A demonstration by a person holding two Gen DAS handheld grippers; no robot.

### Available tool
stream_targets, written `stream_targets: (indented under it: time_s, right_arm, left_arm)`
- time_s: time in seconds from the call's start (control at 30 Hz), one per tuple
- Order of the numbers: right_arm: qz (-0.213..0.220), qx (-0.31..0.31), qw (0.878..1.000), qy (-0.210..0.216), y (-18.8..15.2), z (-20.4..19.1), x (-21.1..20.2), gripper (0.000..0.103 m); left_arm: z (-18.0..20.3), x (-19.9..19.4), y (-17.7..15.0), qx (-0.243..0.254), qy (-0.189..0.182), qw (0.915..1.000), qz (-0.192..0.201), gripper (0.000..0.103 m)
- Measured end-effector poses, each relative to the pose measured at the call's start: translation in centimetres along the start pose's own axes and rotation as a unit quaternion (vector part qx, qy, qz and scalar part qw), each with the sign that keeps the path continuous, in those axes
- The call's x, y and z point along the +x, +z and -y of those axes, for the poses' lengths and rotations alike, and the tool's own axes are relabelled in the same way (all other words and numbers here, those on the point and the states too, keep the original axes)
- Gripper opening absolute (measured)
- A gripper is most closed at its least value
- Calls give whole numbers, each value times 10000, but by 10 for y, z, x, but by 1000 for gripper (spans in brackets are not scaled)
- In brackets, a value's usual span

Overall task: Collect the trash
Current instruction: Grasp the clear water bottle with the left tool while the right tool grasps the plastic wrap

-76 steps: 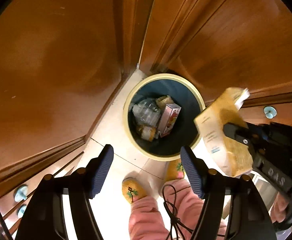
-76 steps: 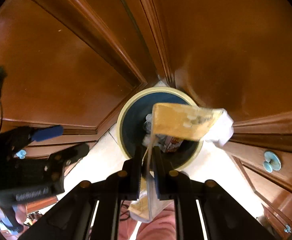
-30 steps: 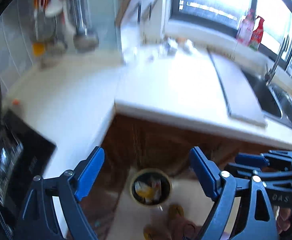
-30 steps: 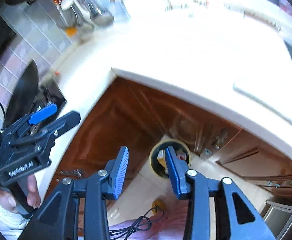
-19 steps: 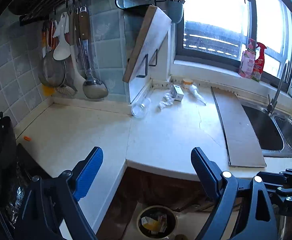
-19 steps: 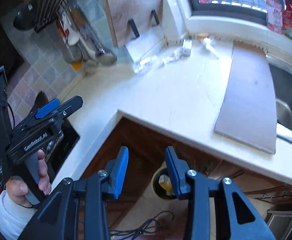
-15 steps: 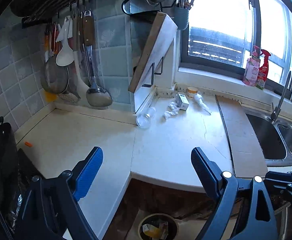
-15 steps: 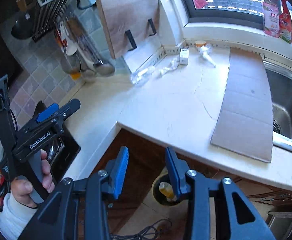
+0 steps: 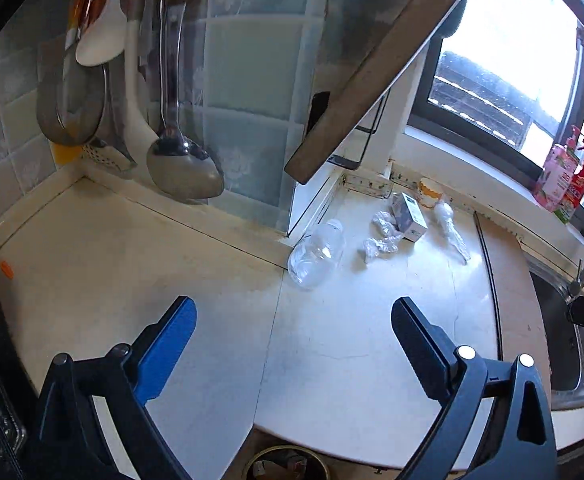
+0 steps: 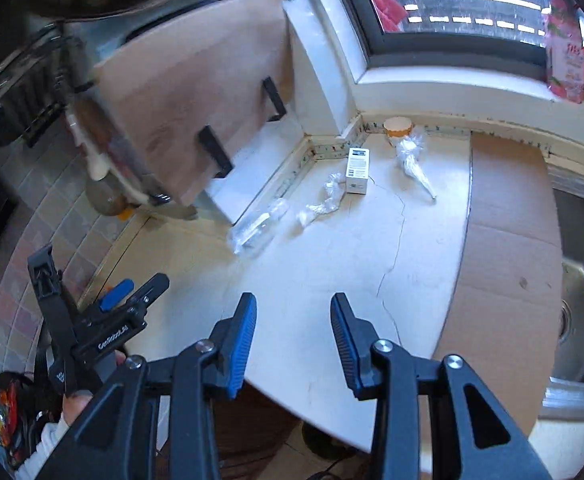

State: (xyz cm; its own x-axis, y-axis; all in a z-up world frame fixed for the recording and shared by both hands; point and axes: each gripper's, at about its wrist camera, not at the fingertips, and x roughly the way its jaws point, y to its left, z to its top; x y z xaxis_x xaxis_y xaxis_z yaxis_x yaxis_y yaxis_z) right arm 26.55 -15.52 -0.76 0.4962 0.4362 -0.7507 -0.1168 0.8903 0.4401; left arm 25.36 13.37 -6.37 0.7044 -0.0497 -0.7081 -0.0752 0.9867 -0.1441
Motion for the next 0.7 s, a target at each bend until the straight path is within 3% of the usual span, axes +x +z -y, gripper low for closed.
stream_targets:
  time_s: [0.3, 0.7]
  right_arm:
    - [-595, 168, 9977, 259, 70, 36, 109, 39]
    - [-835, 725, 9927, 486, 90, 62, 184, 39]
  left_arm:
    - [-6, 107, 24, -465, -21, 9984, -328, 97]
    - [-10, 152, 9, -1249, -184, 9918, -184, 97]
